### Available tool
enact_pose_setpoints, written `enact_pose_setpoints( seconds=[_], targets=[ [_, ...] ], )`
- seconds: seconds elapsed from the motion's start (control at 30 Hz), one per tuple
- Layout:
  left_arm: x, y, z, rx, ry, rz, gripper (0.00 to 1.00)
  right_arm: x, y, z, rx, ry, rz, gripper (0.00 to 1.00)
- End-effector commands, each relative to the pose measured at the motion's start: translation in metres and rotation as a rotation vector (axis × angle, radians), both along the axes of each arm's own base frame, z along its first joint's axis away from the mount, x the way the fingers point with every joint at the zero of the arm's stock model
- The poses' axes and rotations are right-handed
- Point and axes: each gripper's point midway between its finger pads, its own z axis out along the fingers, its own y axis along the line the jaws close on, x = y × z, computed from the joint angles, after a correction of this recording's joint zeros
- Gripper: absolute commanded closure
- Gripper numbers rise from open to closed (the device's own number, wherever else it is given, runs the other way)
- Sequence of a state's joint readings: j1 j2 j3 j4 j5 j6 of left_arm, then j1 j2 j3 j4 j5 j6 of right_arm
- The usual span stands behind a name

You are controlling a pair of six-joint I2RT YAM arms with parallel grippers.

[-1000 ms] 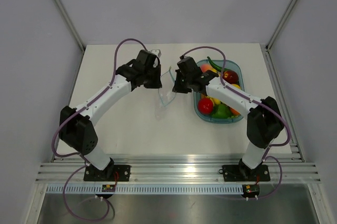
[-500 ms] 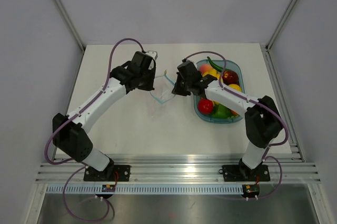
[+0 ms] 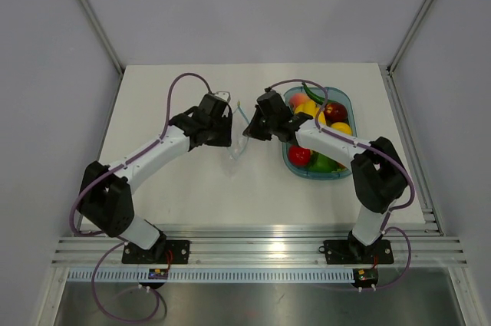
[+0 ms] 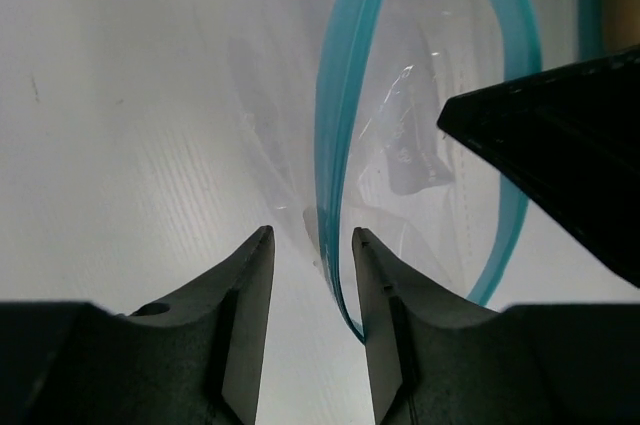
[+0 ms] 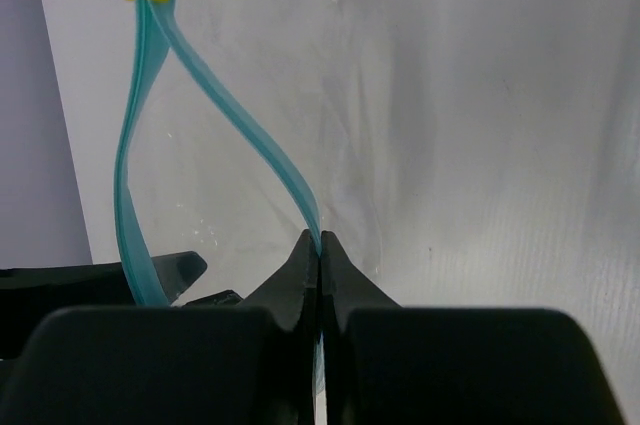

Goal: Place the food in the zip-top bag and seal the zipper
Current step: Open the zipper of the food storage bag.

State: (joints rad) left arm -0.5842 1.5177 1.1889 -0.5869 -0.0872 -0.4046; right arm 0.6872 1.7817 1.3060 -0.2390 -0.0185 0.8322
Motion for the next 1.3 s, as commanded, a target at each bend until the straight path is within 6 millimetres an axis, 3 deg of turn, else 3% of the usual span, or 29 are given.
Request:
enact_pose_setpoints(
  seconds=[0.0, 0.2, 0.3, 0.43, 0.57, 0.67, 0.73, 0.83, 0.87, 0.9, 1.0, 1.07, 1.13, 1.17, 1.2, 1.27],
  targets=[
    [0.012, -0.008, 0.027, -0.087, -0.098, 0.049, 0.59, 0.001, 0.016, 0.006, 0.077, -0.002, 0.000, 1.00],
    [0.012, -0.007, 0.030, -0.131, -0.124, 0.093, 0.62, -0.001, 0.018, 0.001, 0.095, 0.019, -0.008, 1.00],
    [0.014, -0.006, 0.026, -0.121, -0.123, 0.103, 0.82, -0.003, 0.017, 0.001, 0.103, 0.023, -0.011, 1.00],
    [0.015, -0.001, 0.022, -0.082, -0.114, 0.115, 1.00, -0.006, 0.014, -0.003, 0.096, 0.028, -0.014, 1.00],
    [0.014, 0.005, 0.038, -0.078, -0.142, 0.120, 1.00, -0.009, -0.001, -0.014, 0.026, 0.018, -0.024, 1.00],
    [0.010, 0.006, 0.044, -0.074, -0.139, 0.107, 1.00, -0.009, -0.020, -0.027, -0.068, 0.023, -0.052, 1.00],
    [0.008, 0.007, 0.043, -0.061, -0.124, 0.098, 1.00, -0.007, -0.024, -0.026, -0.091, 0.015, -0.051, 1.00],
    [0.006, 0.004, 0.036, -0.049, -0.095, 0.079, 1.00, -0.011, -0.020, -0.013, -0.110, 0.003, 0.022, 0.85],
    [0.007, 0.004, 0.036, -0.052, -0.093, 0.081, 1.00, -0.012, -0.019, -0.009, -0.113, -0.011, 0.042, 0.66],
    [0.007, 0.004, 0.032, -0.048, -0.084, 0.083, 1.00, -0.013, -0.020, 0.002, -0.103, -0.033, 0.048, 0.54],
    [0.009, 0.004, 0.032, -0.040, -0.084, 0.090, 1.00, -0.018, -0.026, 0.025, -0.092, -0.079, 0.058, 0.35],
    [0.010, 0.002, 0.034, -0.038, -0.091, 0.079, 1.00, -0.024, -0.028, 0.039, -0.088, -0.107, 0.089, 0.33],
    [0.011, 0.004, 0.034, -0.025, -0.090, 0.079, 1.00, -0.033, -0.036, 0.066, -0.055, -0.161, 0.088, 0.31],
    [0.012, 0.004, 0.034, -0.021, -0.092, 0.079, 1.00, -0.036, -0.045, 0.071, -0.072, -0.175, 0.080, 0.29],
    [0.012, 0.005, 0.033, -0.013, -0.088, 0.079, 1.00, -0.038, -0.059, 0.089, -0.086, -0.225, 0.038, 0.29],
    [0.012, 0.005, 0.031, -0.007, -0.082, 0.084, 1.00, -0.042, -0.088, 0.089, -0.177, -0.229, -0.017, 0.27]
  ],
)
